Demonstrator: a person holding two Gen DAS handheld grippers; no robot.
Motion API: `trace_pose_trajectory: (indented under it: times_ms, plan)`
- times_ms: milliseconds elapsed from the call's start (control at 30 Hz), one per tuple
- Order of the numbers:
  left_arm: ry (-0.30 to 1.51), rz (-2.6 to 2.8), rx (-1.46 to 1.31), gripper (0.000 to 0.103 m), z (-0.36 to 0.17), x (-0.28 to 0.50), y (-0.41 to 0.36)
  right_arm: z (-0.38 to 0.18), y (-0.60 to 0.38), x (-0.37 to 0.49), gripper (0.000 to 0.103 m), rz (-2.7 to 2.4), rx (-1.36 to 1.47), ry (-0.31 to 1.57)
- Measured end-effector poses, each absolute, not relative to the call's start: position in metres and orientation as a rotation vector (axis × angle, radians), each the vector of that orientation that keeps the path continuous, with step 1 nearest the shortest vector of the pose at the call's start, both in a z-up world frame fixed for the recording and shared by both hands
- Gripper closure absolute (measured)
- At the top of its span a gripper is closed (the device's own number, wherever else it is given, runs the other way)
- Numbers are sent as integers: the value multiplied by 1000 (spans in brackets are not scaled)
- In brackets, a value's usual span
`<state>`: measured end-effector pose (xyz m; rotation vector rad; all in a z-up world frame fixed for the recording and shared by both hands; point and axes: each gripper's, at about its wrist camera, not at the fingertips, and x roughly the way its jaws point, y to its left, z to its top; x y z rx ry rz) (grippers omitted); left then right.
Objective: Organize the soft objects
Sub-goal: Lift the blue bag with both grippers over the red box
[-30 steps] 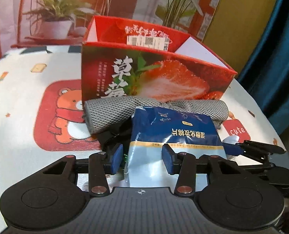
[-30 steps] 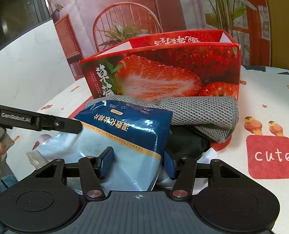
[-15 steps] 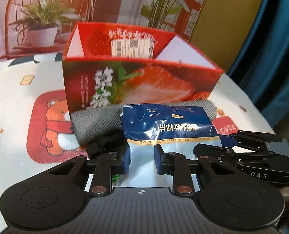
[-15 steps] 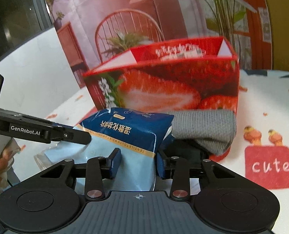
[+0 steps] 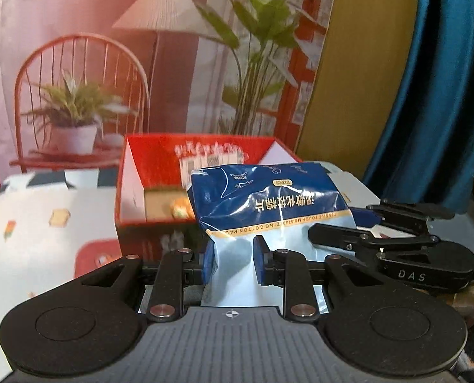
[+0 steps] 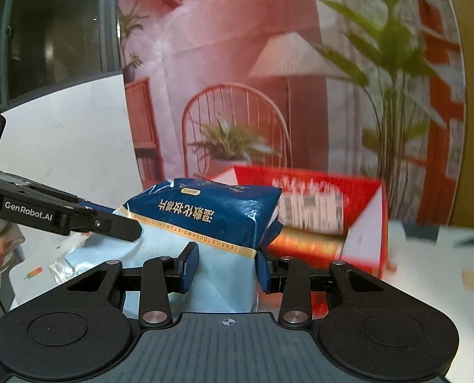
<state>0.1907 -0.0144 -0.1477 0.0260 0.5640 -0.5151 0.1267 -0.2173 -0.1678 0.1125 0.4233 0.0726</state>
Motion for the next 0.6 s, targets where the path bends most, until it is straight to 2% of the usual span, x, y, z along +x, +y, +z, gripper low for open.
trace_pose_trajectory:
  times_ms: [333, 600]
  plan:
    - [475, -479, 9, 76, -121, 244, -40, -139, -246, 189, 68, 59, 2, 384]
    - [434, -445, 34, 76, -120, 287, -60, -140, -267, 243, 68, 5, -100, 401]
